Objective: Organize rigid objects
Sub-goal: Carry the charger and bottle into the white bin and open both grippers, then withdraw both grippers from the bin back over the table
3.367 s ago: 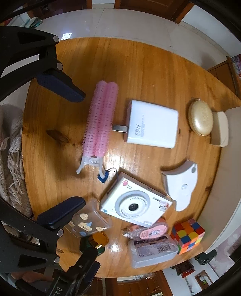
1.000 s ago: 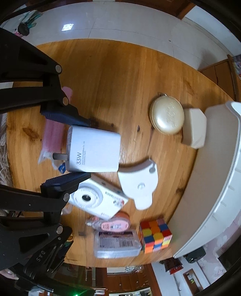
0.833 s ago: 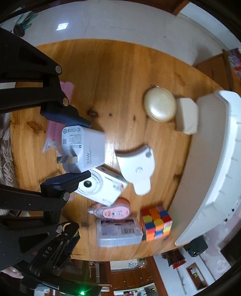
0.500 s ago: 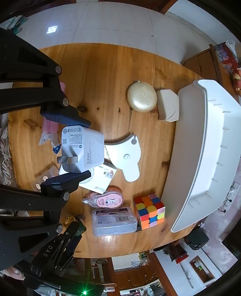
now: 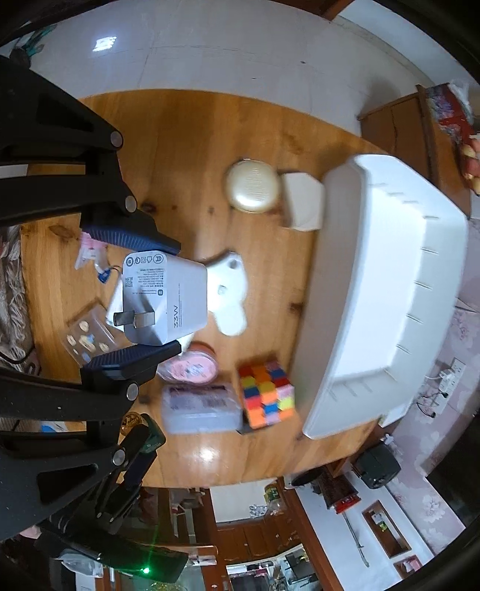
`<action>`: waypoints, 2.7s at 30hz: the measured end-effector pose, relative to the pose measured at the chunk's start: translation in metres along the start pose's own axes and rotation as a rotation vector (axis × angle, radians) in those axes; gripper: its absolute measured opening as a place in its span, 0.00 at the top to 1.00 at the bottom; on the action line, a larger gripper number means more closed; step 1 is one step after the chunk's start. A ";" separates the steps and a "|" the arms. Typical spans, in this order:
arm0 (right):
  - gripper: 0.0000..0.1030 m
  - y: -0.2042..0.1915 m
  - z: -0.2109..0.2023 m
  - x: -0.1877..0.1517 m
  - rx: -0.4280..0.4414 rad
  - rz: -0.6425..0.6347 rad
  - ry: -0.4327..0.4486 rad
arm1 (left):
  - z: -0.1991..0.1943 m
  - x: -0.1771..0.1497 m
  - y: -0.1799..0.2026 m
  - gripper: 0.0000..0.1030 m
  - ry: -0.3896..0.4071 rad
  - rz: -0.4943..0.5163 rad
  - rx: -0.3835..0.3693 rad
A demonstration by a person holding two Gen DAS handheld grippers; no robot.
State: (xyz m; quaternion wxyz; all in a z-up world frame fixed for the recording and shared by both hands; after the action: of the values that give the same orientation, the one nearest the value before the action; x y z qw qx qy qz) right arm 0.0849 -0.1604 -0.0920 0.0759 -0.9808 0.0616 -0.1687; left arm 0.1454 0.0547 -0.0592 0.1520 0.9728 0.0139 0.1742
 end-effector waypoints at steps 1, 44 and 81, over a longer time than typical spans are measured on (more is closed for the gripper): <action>0.53 -0.001 -0.006 0.005 0.006 -0.006 0.015 | -0.003 0.005 0.003 0.51 0.009 0.001 -0.005; 0.34 -0.065 0.083 0.182 0.020 -0.180 0.196 | 0.146 0.168 0.001 0.18 0.054 -0.256 -0.247; 0.32 -0.001 0.002 0.056 -0.134 -0.191 0.061 | 0.046 0.019 0.052 0.16 -0.044 0.109 -0.090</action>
State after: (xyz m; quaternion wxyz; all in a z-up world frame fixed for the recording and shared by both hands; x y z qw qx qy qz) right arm 0.1384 -0.1674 -0.0754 -0.0081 -0.9795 -0.0188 -0.2002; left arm 0.1774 -0.0070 -0.0782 0.1861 0.9679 -0.0503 0.1611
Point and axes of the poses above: each gripper's, at about its wrist camera, not at the fingertips, and z roughly the way its jaws point, y to its right, x to its top, the point moved 2 cm from there along z, roughly the way its jaws point, and after that the axes turned 9 degrees about y, right-handed, at the moved point
